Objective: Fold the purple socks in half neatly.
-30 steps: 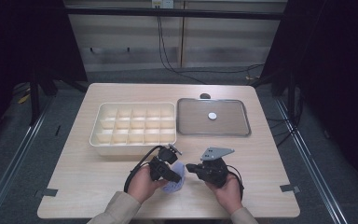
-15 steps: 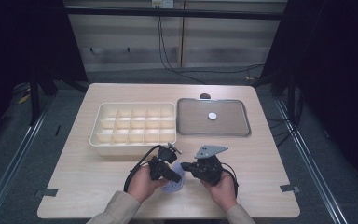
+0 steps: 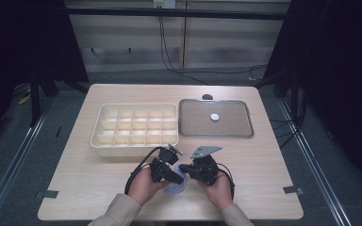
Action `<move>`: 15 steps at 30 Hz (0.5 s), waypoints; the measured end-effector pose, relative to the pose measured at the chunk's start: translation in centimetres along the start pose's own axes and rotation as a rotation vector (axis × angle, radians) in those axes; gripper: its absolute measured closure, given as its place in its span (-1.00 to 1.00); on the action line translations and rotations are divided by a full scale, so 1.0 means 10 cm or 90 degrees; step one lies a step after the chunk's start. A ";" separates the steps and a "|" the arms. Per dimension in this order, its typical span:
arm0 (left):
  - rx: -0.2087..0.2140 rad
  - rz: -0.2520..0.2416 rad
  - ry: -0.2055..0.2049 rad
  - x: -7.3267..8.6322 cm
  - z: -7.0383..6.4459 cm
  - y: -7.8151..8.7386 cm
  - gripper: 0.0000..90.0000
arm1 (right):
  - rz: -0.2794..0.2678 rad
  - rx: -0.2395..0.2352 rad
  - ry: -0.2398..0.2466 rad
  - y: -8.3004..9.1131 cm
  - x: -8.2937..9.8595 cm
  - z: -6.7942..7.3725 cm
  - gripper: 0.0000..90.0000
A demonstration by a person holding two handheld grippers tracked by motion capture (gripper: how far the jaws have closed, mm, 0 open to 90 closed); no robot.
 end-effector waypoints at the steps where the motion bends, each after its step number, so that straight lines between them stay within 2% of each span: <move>1: 0.002 -0.002 0.002 0.00 -0.01 0.01 0.70 | -0.001 -0.002 -0.001 -0.01 0.00 0.00 1.00; 8: 0.005 -0.003 -0.004 0.01 -0.02 0.07 0.52 | -0.001 -0.003 0.000 0.00 0.02 0.00 1.00; 12: 0.013 -0.010 0.005 0.00 -0.01 0.15 0.43 | -0.001 0.003 0.002 0.00 0.02 0.00 1.00; 13: 0.007 -0.019 0.016 -0.01 0.01 0.18 0.41 | -0.002 0.003 0.001 0.01 0.02 0.00 1.00; 15: 0.005 -0.022 0.015 -0.02 0.04 0.24 0.43 | -0.002 0.005 -0.001 0.01 0.03 -0.01 1.00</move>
Point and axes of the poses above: each handheld gripper's, and its own axes: y roughly backward along the jaws, x roughly out of its underside, z roughly to its left, the point moved 10 cm from there along -y, roughly forward along the jaws, and after that the axes turned 5 degrees about z, right-handed, at the moved point
